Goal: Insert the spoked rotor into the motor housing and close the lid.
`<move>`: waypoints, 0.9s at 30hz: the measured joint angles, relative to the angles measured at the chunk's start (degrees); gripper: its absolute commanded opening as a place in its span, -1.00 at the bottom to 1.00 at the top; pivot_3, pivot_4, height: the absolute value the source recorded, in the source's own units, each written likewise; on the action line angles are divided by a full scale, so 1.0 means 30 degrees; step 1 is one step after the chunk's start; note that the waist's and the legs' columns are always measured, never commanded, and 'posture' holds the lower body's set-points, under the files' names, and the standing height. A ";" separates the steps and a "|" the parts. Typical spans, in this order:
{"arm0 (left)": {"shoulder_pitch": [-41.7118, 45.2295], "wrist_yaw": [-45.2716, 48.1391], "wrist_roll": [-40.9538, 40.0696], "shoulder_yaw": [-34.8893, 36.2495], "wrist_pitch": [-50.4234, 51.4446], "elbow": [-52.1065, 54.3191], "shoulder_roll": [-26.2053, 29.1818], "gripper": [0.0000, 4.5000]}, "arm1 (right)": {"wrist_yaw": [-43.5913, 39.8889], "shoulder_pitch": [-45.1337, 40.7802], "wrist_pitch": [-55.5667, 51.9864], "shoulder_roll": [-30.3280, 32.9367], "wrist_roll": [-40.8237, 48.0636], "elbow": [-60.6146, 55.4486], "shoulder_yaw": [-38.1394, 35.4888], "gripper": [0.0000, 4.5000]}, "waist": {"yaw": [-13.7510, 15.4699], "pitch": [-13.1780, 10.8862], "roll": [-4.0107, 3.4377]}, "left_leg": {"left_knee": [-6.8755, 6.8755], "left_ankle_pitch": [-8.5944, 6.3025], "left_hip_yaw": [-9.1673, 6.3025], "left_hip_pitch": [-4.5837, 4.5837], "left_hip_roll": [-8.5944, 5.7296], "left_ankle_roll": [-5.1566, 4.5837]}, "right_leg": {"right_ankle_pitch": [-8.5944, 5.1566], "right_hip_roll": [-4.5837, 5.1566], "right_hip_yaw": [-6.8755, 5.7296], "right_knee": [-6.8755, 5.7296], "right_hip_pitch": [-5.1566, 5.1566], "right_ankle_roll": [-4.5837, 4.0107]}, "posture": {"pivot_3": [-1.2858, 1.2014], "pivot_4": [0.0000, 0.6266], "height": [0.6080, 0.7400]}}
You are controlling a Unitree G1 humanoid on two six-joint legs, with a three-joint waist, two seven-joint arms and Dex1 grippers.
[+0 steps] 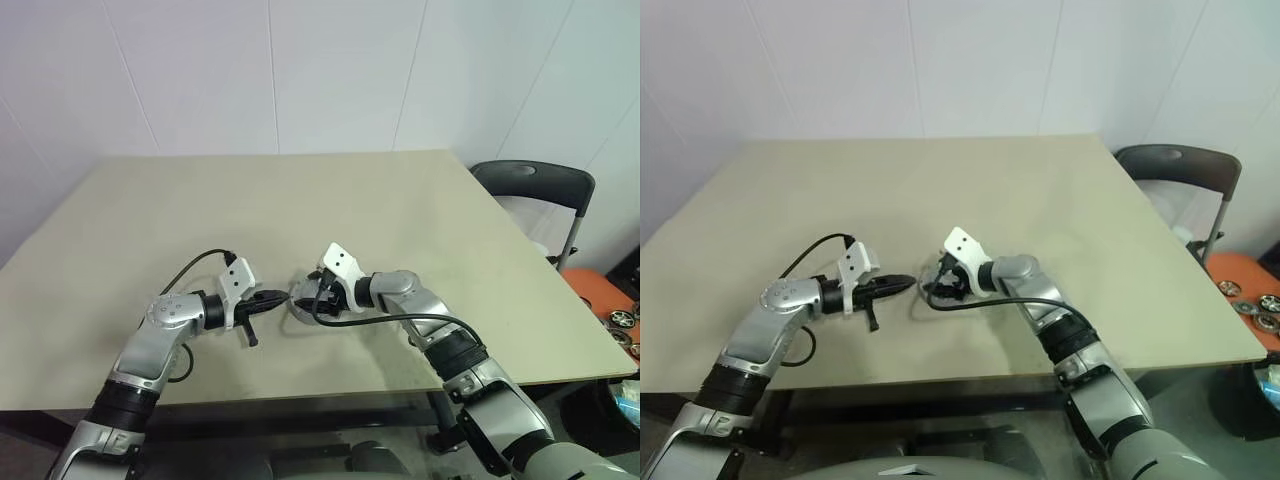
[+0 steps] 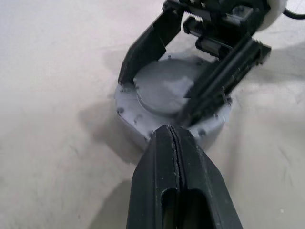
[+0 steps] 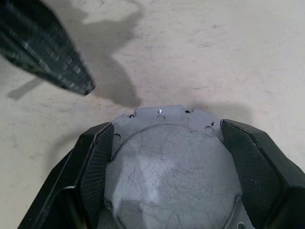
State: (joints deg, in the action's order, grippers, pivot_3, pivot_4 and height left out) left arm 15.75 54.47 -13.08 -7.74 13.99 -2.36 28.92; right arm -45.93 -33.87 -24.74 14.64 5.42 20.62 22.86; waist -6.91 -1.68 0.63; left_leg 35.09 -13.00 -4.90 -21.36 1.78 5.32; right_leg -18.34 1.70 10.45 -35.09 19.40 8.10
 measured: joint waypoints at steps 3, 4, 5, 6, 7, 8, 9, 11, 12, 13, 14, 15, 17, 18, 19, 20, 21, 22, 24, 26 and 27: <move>0.0870 -0.0040 0.0069 -0.0037 -0.0492 -0.0886 -0.0558 -1.00 | 0.0002 0.0027 0.0026 0.0042 -0.0042 -0.0021 0.0049 0.44 | 0.0005 0.0045 -0.0011 | 0.0005 -0.0001 0.0002 -0.0001 -0.0004 0.0000 | -0.0001 0.0008 0.0000 0.0042 -0.0020 -0.0003 | 0.03 -1.00 1.00; 0.1169 -0.0082 0.0156 -0.0108 -0.0722 -0.1359 -0.0844 -1.00 | -0.0001 0.0030 0.0028 0.0050 -0.0043 -0.0041 0.0068 0.44 | 0.0007 0.0049 -0.0016 | 0.0003 -0.0001 0.0001 0.0000 -0.0006 0.0000 | -0.0001 0.0008 -0.0002 0.0042 -0.0017 -0.0002 | 0.03 -1.00 1.00; 0.1357 -0.0096 0.0229 -0.0200 -0.0772 -0.1645 -0.1062 -1.00 | -0.0005 0.0029 0.0029 0.0053 -0.0042 -0.0062 0.0097 0.44 | 0.0002 0.0057 -0.0021 | -0.0001 -0.0001 -0.0002 0.0000 -0.0006 0.0000 | -0.0001 0.0008 -0.0004 0.0041 -0.0017 -0.0002 | 0.03 -1.00 1.00; 0.1577 -0.0079 0.0292 -0.0310 -0.0861 -0.1967 -0.1311 -1.00 | -0.0027 0.0024 0.0030 0.0054 -0.0041 -0.0071 0.0112 0.44 | -0.0004 0.0062 -0.0028 | -0.0006 -0.0001 -0.0004 0.0002 -0.0005 -0.0001 | -0.0001 0.0008 -0.0008 0.0041 -0.0016 -0.0002 | 0.03 -1.00 1.00; 0.1818 -0.0026 0.0381 -0.0457 -0.1057 -0.2324 -0.1563 -1.00 | -0.0053 0.0015 0.0030 0.0053 -0.0040 -0.0073 0.0125 0.44 | -0.0012 0.0066 -0.0028 | -0.0011 -0.0001 -0.0007 0.0003 -0.0006 -0.0001 | -0.0002 0.0007 -0.0012 0.0040 -0.0013 -0.0001 | 0.03 -1.00 1.00; 0.2038 0.0069 0.0423 -0.0643 -0.1193 -0.2605 -0.1724 -1.00 | -0.0080 0.0011 0.0038 0.0055 -0.0035 -0.0076 0.0131 0.44 | -0.0014 0.0077 -0.0021 | -0.0015 -0.0001 -0.0008 0.0005 -0.0005 -0.0001 | -0.0002 0.0006 -0.0017 0.0040 -0.0014 -0.0001 | 0.03 -1.00 1.00; 0.2329 0.0167 0.0457 -0.0830 -0.1282 -0.3018 -0.1923 -1.00 | -0.0089 -0.0008 0.0039 0.0055 -0.0035 -0.0076 0.0139 0.44 | -0.0022 0.0085 -0.0014 | -0.0015 -0.0001 -0.0009 0.0005 -0.0006 -0.0001 | -0.0002 0.0006 -0.0018 0.0038 -0.0014 -0.0001 | 0.03 -1.00 1.00; 0.2838 0.0349 0.0605 -0.1094 -0.1609 -0.4096 -0.2372 -1.00 | -0.0098 -0.0038 0.0039 0.0053 -0.0019 -0.0077 0.0140 0.44 | -0.0037 0.0098 -0.0015 | -0.0014 -0.0001 -0.0009 0.0004 -0.0006 -0.0001 | -0.0002 0.0006 -0.0020 0.0038 -0.0011 0.0000 | 0.03 -1.00 1.00; 0.2959 0.0428 0.0665 -0.1240 -0.1680 -0.4446 -0.2426 -1.00 | -0.0098 -0.0048 0.0038 0.0042 -0.0005 -0.0079 0.0140 0.44 | -0.0053 0.0095 -0.0020 | -0.0016 -0.0001 -0.0009 0.0003 -0.0006 -0.0001 | -0.0002 0.0006 -0.0020 0.0038 -0.0003 0.0000 | 0.03 -1.00 1.00; 0.2997 0.0549 0.0743 -0.1354 -0.1786 -0.4793 -0.2491 -1.00 | -0.0106 -0.0044 0.0031 0.0039 0.0035 -0.0095 0.0123 0.44 | -0.0061 0.0092 -0.0030 | -0.0019 -0.0001 -0.0009 0.0002 -0.0006 -0.0002 | -0.0002 0.0006 -0.0020 0.0038 -0.0001 0.0000 | 0.03 -1.00 1.00; 0.2997 0.0651 0.0785 -0.1478 -0.1795 -0.5126 -0.2545 -1.00 | -0.0138 -0.0032 0.0010 0.0041 0.0088 -0.0110 0.0093 0.44 | -0.0062 0.0089 -0.0034 | -0.0021 -0.0001 -0.0010 0.0001 -0.0006 -0.0002 | -0.0003 0.0006 -0.0020 0.0037 0.0000 0.0000 | 0.03 -1.00 1.00; 0.3032 0.0693 0.0859 -0.1496 -0.1834 -0.5343 -0.2558 -1.00 | -0.0159 0.0009 -0.0092 0.0043 0.0144 -0.0188 0.0029 0.44 | -0.0056 0.0087 -0.0023 | -0.0027 -0.0001 -0.0021 -0.0003 -0.0006 -0.0002 | -0.0003 0.0003 -0.0024 0.0036 0.0003 0.0001 | 0.03 -1.00 1.00; 0.3184 0.0867 0.1409 -0.1905 -0.1967 -0.5658 -0.2137 -1.00 | -0.0133 0.0025 -0.0544 0.0022 0.0202 -0.0558 -0.0238 0.59 | -0.0049 0.0093 -0.0014 | -0.0039 -0.0005 -0.0028 -0.0006 -0.0007 -0.0010 | -0.0003 0.0000 -0.0027 0.0035 0.0003 0.0001 | 0.03 -1.00 1.00; 0.3235 0.1004 0.1653 -0.2098 -0.2088 -0.5618 -0.1873 -1.00 | -0.0137 0.0095 -0.0928 0.0027 0.0307 -0.0772 -0.0413 0.77 | -0.0020 0.0098 -0.0009 | -0.0047 -0.0016 -0.0033 -0.0011 -0.0012 -0.0029 | -0.0003 0.0000 -0.0027 0.0035 -0.0005 0.0001 | 0.03 -1.00 1.00; 0.3275 0.1080 0.1760 -0.2192 -0.2192 -0.5548 -0.1730 -1.00 | -0.0122 0.0115 -0.1277 0.0057 0.0338 -0.0963 -0.0538 0.90 | 0.0002 0.0101 -0.0012 | -0.0052 -0.0027 -0.0035 -0.0011 -0.0018 -0.0048 | -0.0003 0.0001 -0.0026 0.0035 -0.0008 0.0001 | 0.03 -1.00 1.00; 0.3275 0.1173 0.1766 -0.2192 -0.2232 -0.5496 -0.1724 -1.00 | -0.0069 0.0130 -0.1628 0.0125 0.0345 -0.1195 -0.0684 0.99 | 0.0036 0.0100 -0.0013 | -0.0077 -0.0033 -0.0036 -0.0016 -0.0018 -0.0058 | -0.0003 0.0001 -0.0026 0.0036 0.0003 0.0001 | 0.03 -1.00 1.00; 0.3272 0.1235 0.1763 -0.2184 -0.2236 -0.5444 -0.1715 -1.00 | -0.0064 0.0133 -0.1897 0.0198 0.0377 -0.1375 -0.0799 0.99 | 0.0071 0.0105 0.0001 | -0.0107 -0.0033 -0.0038 -0.0018 -0.0019 -0.0060 | -0.0003 0.0001 -0.0027 0.0036 0.0017 0.0003 | 0.03 -1.00 1.00; 0.3270 0.1294 0.1762 -0.2183 -0.2235 -0.5384 -0.1706 -1.00 | -0.0066 0.0134 -0.2162 0.0201 0.0445 -0.1538 -0.0891 0.99 | 0.0113 0.0103 0.0005 | -0.0135 -0.0032 -0.0041 -0.0019 -0.0018 -0.0063 | -0.0004 0.0000 -0.0031 0.0035 0.0035 0.0007 | 0.03 -1.00 1.00; 0.3276 0.1326 0.1760 -0.2184 -0.2233 -0.5306 -0.1714 -1.00 | -0.0144 0.0139 -0.2617 0.0192 0.0696 -0.1760 -0.1066 0.99 | 0.0239 0.0101 0.0005 | -0.0177 -0.0028 -0.0041 -0.0019 -0.0014 -0.0067 | -0.0005 -0.0013 -0.0031 0.0029 0.0065 0.0012 | 0.03 -1.00 1.00; 0.3228 0.1281 0.1756 -0.2182 -0.2211 -0.5210 -0.1754 -1.00 | -0.0589 0.0205 -0.3226 0.0200 0.1353 -0.1959 -0.1595 0.99 | 0.0356 0.0086 0.0018 | -0.0201 -0.0025 -0.0041 -0.0024 -0.0010 -0.0073 | -0.0005 -0.0025 -0.0031 0.0017 0.0091 0.0014 | 0.03 -1.00 1.00; 0.3225 0.1254 0.1749 -0.2159 -0.2188 -0.5185 -0.1758 -1.00 | -0.0974 0.0333 -0.3484 0.0267 0.1737 -0.2145 -0.1932 0.99 | 0.0396 0.0079 0.0031 | -0.0216 -0.0019 -0.0040 -0.0028 -0.0008 -0.0082 | -0.0009 -0.0028 -0.0031 0.0016 0.0101 0.0021 | 0.03 -1.00 1.00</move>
State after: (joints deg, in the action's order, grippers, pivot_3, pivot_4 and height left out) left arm 25.42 58.24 -7.84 -14.22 7.43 -17.91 23.64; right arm -48.85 -32.88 -35.20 15.44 10.64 14.18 17.06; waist -5.72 -1.44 0.73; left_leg 34.44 -13.06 -5.02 -21.45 1.76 5.07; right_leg -18.37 1.61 10.36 -35.04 19.70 8.17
